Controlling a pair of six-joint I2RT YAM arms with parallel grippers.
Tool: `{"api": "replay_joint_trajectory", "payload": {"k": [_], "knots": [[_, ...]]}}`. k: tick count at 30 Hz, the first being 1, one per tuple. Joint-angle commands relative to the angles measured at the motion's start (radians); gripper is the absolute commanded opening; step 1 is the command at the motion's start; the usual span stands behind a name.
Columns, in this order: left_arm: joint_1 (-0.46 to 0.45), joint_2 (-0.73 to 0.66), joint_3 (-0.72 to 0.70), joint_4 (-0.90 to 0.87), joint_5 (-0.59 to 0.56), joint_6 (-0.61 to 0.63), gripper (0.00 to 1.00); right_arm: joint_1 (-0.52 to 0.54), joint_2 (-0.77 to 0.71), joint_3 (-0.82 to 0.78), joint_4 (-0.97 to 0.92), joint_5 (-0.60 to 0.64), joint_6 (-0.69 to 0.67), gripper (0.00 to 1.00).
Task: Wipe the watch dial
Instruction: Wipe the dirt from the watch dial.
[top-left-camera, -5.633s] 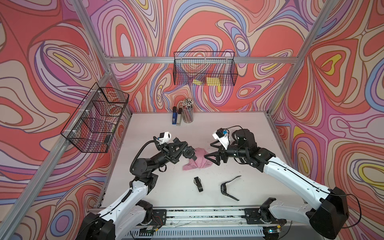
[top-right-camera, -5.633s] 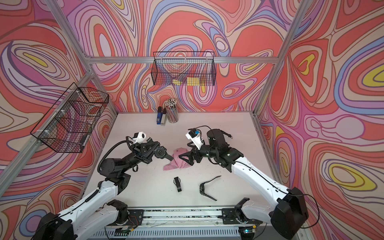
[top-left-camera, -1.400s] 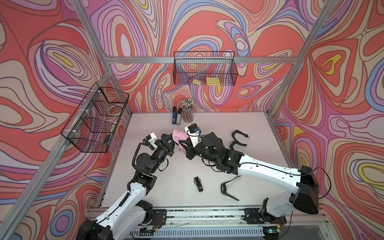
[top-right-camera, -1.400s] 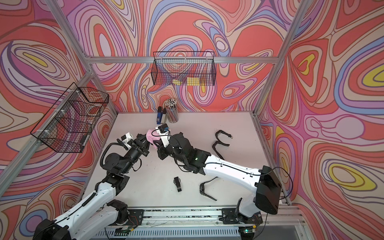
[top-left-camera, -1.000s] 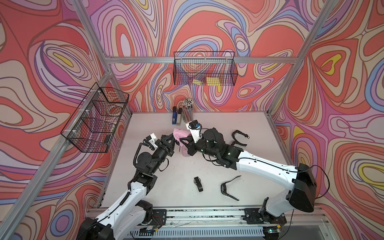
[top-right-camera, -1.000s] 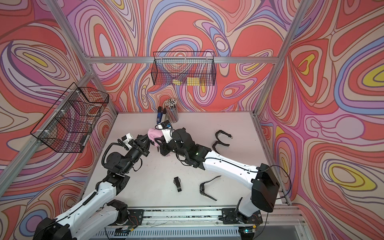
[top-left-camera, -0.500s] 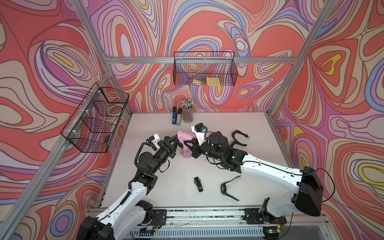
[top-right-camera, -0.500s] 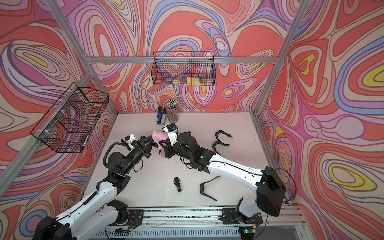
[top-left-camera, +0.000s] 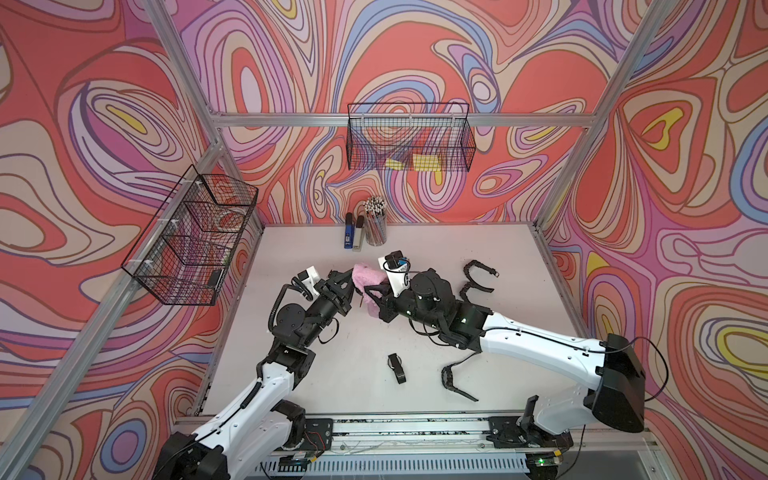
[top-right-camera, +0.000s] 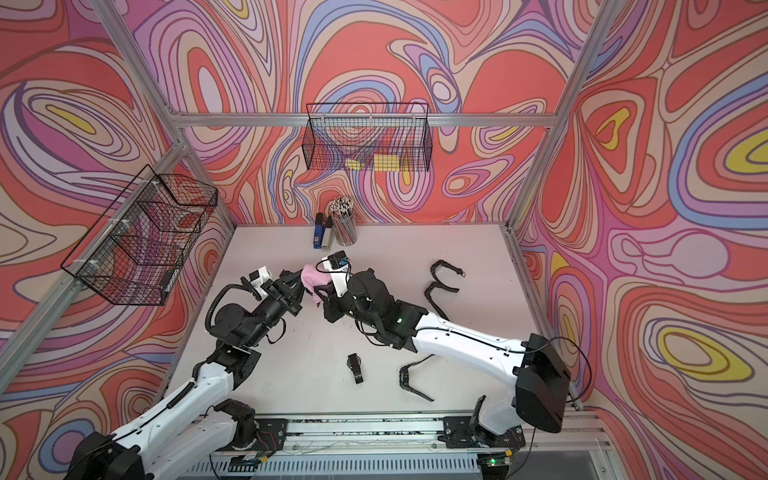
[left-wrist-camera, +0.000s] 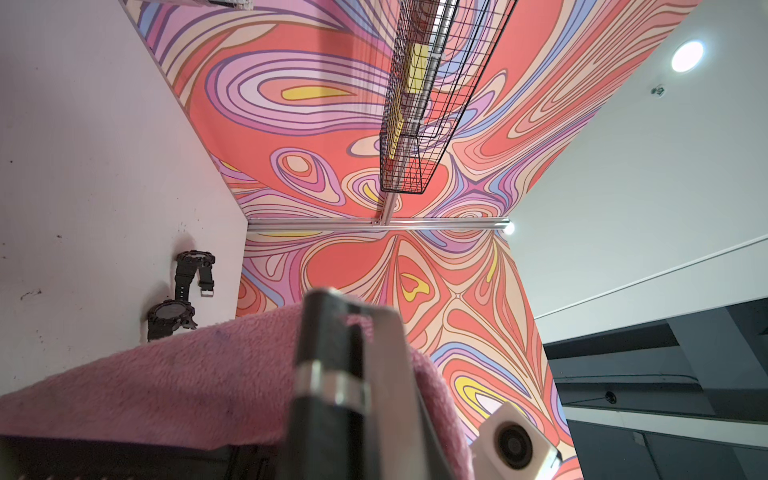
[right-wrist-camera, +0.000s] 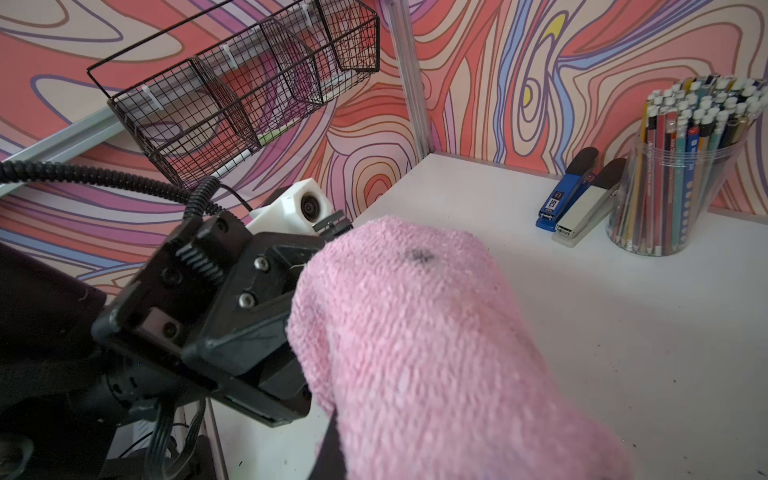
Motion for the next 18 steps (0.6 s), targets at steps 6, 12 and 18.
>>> {"api": "replay_joint_trajectory", "payload": {"k": [6,12,18], "knots": [[-0.019,-0.022,0.06,0.241,0.061,-0.061,0.0,0.02,0.089,0.0,-0.105,-0.024,-0.008,0.0],[0.0,-0.03,0.065,0.244,0.075,-0.075,0.0,-0.036,0.09,-0.036,-0.098,-0.026,0.011,0.0],[0.0,-0.05,0.058,0.216,0.079,-0.071,0.0,-0.136,0.107,-0.043,-0.065,-0.07,0.019,0.0]]}}
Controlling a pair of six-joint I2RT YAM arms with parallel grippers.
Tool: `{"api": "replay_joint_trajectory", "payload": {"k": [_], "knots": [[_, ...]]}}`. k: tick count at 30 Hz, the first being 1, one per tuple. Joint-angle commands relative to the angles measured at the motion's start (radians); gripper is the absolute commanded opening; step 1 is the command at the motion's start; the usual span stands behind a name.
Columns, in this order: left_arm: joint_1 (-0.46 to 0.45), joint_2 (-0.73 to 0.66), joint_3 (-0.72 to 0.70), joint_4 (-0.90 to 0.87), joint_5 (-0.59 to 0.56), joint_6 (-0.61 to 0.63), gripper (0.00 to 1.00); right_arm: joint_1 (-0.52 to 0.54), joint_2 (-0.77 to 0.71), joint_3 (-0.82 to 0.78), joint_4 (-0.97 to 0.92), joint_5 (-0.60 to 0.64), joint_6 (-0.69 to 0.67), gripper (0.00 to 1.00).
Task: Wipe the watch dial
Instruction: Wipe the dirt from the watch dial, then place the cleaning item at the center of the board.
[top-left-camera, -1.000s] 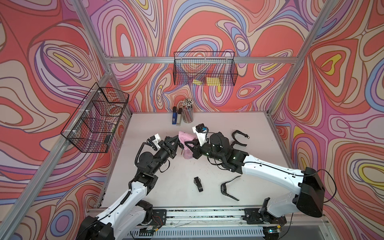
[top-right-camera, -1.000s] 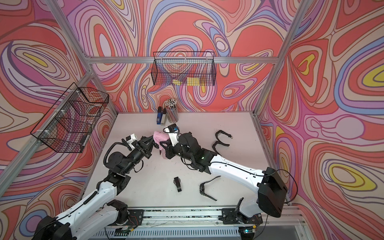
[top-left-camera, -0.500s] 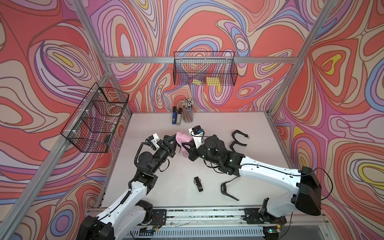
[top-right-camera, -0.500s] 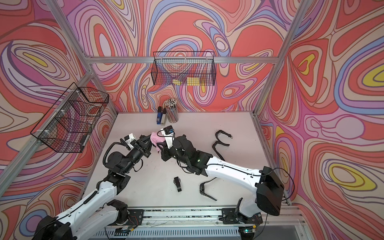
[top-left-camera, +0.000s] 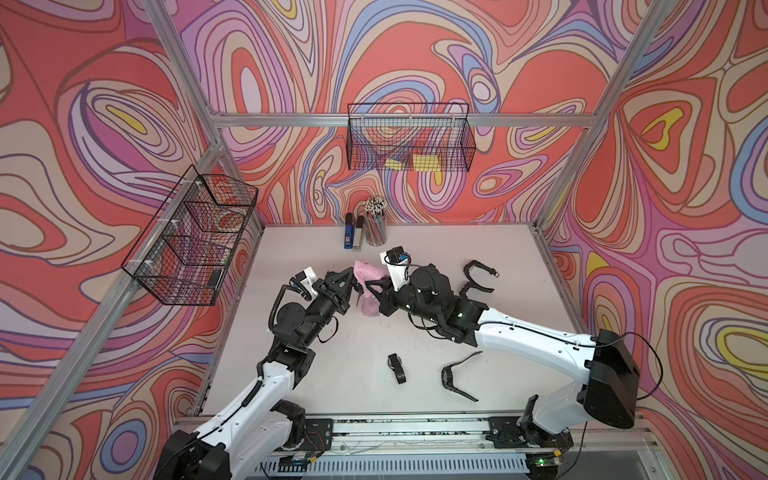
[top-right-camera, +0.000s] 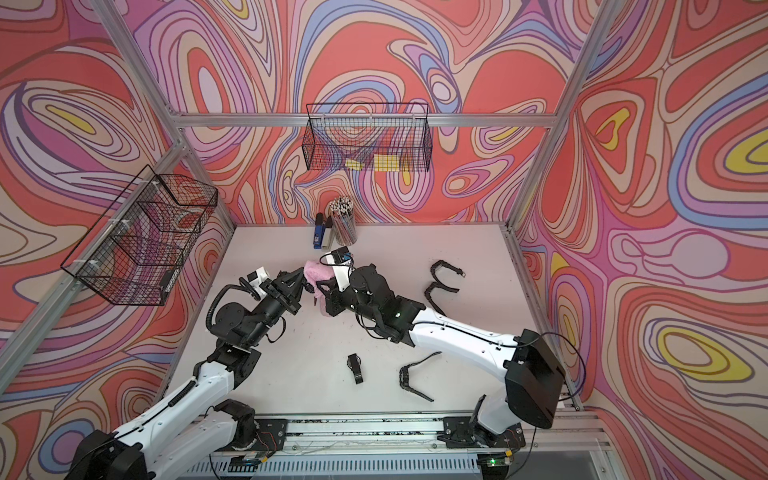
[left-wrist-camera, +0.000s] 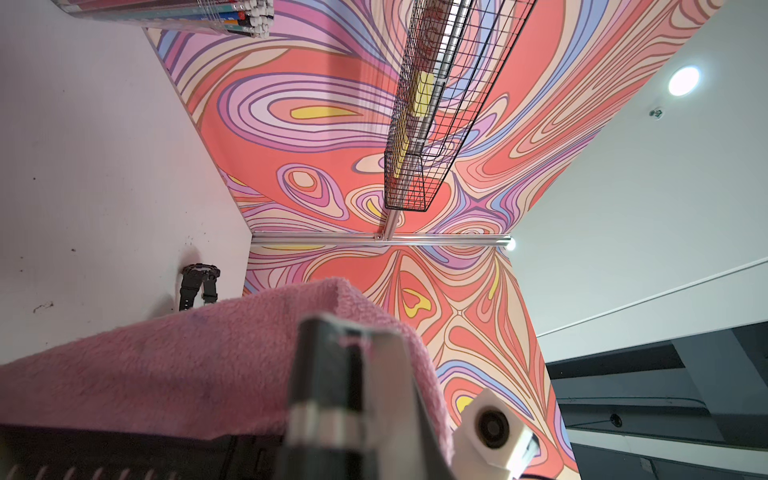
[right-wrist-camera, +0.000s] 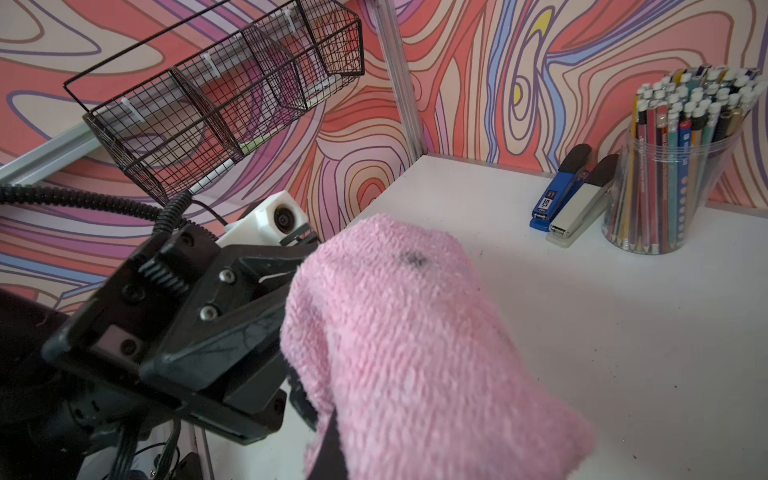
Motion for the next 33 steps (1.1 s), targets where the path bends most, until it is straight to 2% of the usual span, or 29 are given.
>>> {"api": "replay_joint_trajectory", "payload": {"k": [1,7,16,22,27,28,32,33], "knots": [[-0.016,-0.064,0.056,0.219,0.102,-0.057,0.0,-0.056,0.072,-0.029,-0.11,0.001,0.001,0.0],[-0.009,-0.066,0.03,0.219,0.1,-0.06,0.0,-0.059,0.032,0.01,-0.153,-0.036,-0.026,0.0],[-0.006,-0.063,0.036,0.19,0.143,-0.034,0.0,-0.064,-0.132,-0.036,-0.299,0.029,-0.063,0.0],[-0.004,-0.049,0.07,0.17,0.266,0.017,0.0,-0.106,-0.13,-0.113,-0.354,0.037,-0.063,0.0],[-0.004,0.014,0.109,0.245,0.401,0.015,0.0,-0.124,-0.049,-0.138,-0.379,-0.066,-0.116,0.0],[-0.003,0.029,0.155,0.263,0.425,0.012,0.0,-0.125,-0.037,-0.138,-0.378,-0.116,-0.138,0.15],[0.002,0.077,0.188,0.316,0.487,-0.018,0.0,-0.127,-0.082,-0.14,-0.368,-0.213,-0.191,0.97],[0.003,0.088,0.194,0.334,0.496,-0.032,0.0,-0.131,-0.107,-0.14,-0.372,-0.232,-0.213,0.98]]}}
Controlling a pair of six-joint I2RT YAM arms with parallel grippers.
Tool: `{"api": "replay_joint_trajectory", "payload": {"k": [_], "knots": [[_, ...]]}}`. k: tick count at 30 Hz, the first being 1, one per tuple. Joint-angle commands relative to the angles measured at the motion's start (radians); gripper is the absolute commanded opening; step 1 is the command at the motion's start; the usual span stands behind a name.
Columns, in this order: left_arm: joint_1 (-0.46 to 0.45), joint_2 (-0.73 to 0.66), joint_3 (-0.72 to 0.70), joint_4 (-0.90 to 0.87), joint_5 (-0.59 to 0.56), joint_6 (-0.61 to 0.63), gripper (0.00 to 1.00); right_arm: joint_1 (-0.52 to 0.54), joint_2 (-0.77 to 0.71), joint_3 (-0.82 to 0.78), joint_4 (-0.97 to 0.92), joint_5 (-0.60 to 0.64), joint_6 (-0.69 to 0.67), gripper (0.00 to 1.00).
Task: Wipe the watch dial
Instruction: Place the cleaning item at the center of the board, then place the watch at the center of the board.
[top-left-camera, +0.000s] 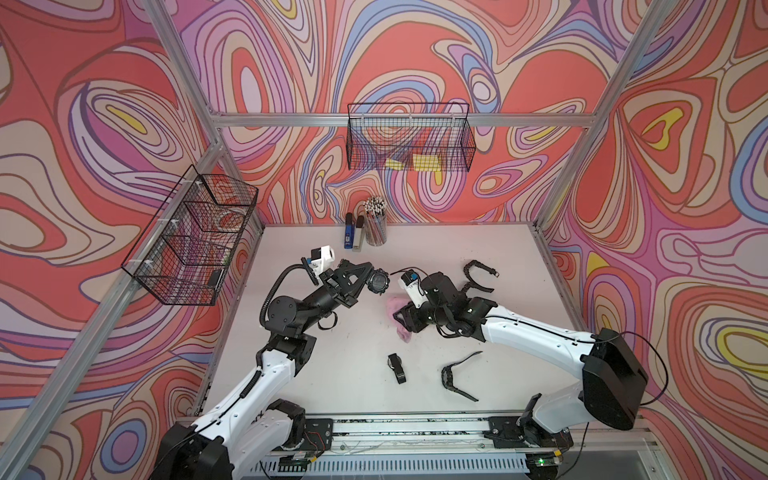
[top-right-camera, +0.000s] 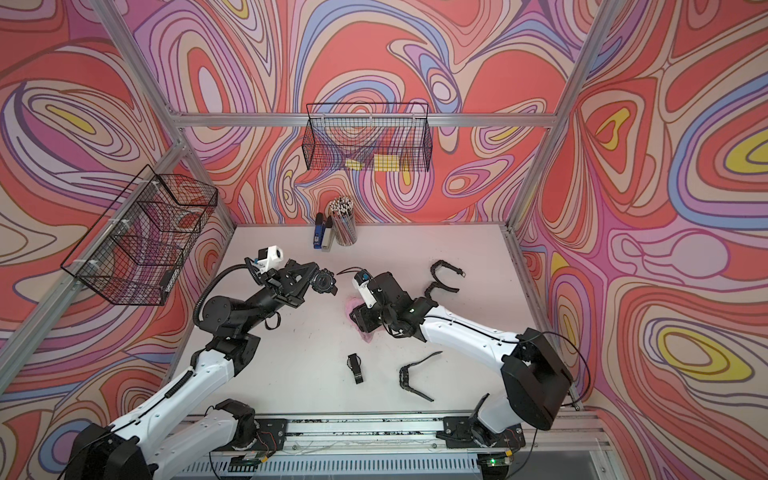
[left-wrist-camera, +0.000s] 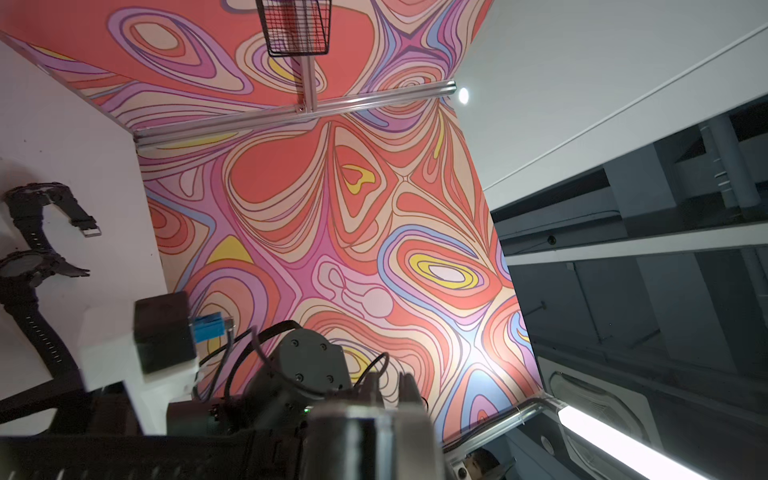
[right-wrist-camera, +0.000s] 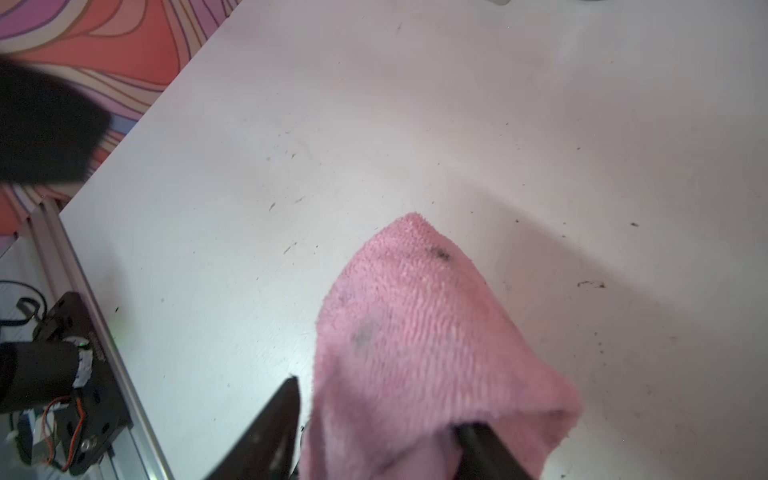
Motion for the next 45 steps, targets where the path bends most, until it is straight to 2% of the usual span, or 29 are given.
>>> {"api": "replay_joint_trajectory", "payload": {"k": [1,6,10,12,17,21,31,37,41,45], "knots": [[0.005,0.031,0.039,0.163,0.099,-0.049,0.0,-0.014,-0.094,0.01,-0.005,-0.12,-0.101,0.98],[0.006,0.07,0.046,0.285,0.12,-0.13,0.0,-0.018,-0.267,0.0,-0.095,-0.211,-0.33,0.98],[0.006,0.085,0.052,0.306,0.173,-0.158,0.0,-0.018,-0.426,-0.06,-0.031,-0.216,-0.471,0.98],[0.006,0.081,0.062,0.306,0.192,-0.159,0.0,-0.02,-0.459,-0.056,-0.019,-0.243,-0.528,0.98],[0.005,0.063,0.101,0.306,0.266,-0.177,0.0,-0.02,-0.385,0.08,-0.122,-0.314,-0.633,0.98],[0.006,0.036,0.082,0.306,0.263,-0.184,0.0,-0.02,-0.321,0.186,-0.17,-0.362,-0.683,0.97],[0.003,-0.012,0.053,0.306,0.28,-0.19,0.0,-0.02,-0.191,0.328,-0.18,-0.564,-0.7,0.84],[0.002,-0.007,0.051,0.306,0.276,-0.191,0.0,-0.02,-0.133,0.369,-0.177,-0.654,-0.678,0.65],[0.002,-0.008,0.045,0.307,0.275,-0.191,0.0,-0.02,-0.129,0.365,-0.158,-0.677,-0.665,0.33],[0.001,-0.01,0.03,0.307,0.269,-0.191,0.0,-0.02,-0.137,0.353,-0.142,-0.677,-0.66,0.09]]}}
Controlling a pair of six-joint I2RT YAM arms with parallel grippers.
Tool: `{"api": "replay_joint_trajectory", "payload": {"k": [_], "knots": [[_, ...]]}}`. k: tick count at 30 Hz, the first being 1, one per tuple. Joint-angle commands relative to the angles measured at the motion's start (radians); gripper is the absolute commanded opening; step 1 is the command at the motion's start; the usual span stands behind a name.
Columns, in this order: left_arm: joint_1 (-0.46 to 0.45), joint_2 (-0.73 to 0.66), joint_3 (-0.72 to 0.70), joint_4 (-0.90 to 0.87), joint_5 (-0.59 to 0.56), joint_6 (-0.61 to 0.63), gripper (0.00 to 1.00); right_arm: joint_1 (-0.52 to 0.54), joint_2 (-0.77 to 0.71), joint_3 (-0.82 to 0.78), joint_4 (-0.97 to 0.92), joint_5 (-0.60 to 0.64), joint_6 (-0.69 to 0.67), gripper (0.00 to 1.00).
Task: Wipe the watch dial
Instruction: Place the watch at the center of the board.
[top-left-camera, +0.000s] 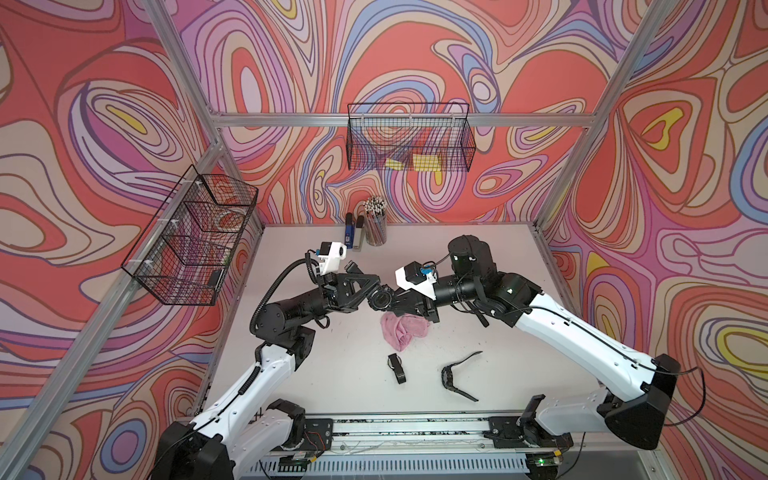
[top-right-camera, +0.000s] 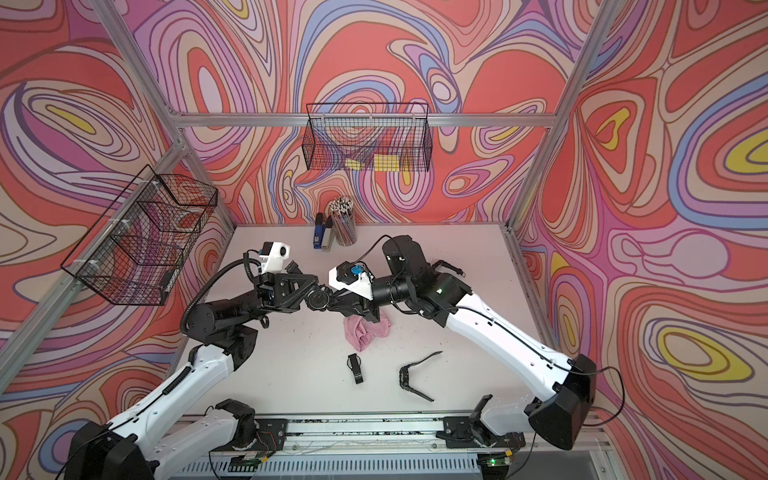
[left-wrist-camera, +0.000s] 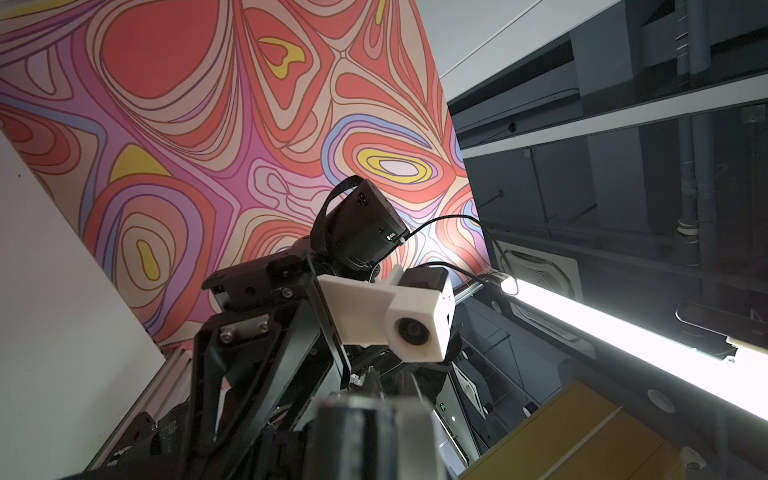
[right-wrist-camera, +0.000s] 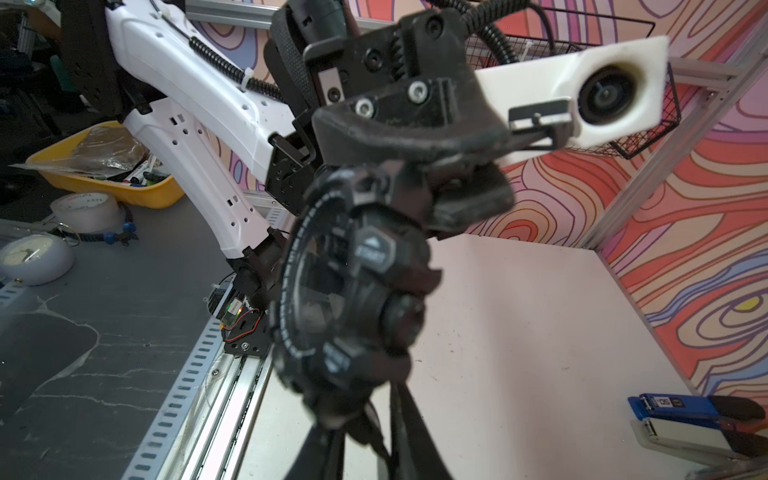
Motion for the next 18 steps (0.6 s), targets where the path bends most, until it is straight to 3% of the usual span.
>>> {"api": "replay_joint_trajectory", "payload": {"k": [1,2,6,10,15,18], "knots": [[0.001,-0.015,-0.019,0.081,0.003,-0.016,0.0,0.002,-0.013,0.005,0.022,-0.042,0.014,0.05],[0.001,-0.017,-0.023,0.081,0.0,-0.016,0.0,0.003,-0.014,0.003,0.022,-0.039,0.015,0.01],[0.001,-0.024,-0.039,0.082,-0.021,-0.014,0.34,0.002,-0.019,-0.008,0.023,-0.017,0.027,0.0],[0.003,-0.052,-0.078,0.08,-0.077,0.001,0.55,0.004,-0.01,-0.019,0.0,0.067,0.06,0.0],[0.009,-0.132,-0.203,0.039,-0.172,0.053,0.61,-0.068,0.062,-0.021,-0.072,0.198,0.124,0.0],[0.009,-0.199,-0.236,-0.089,-0.183,0.109,0.61,-0.145,0.143,-0.005,-0.106,0.294,0.186,0.0]]}}
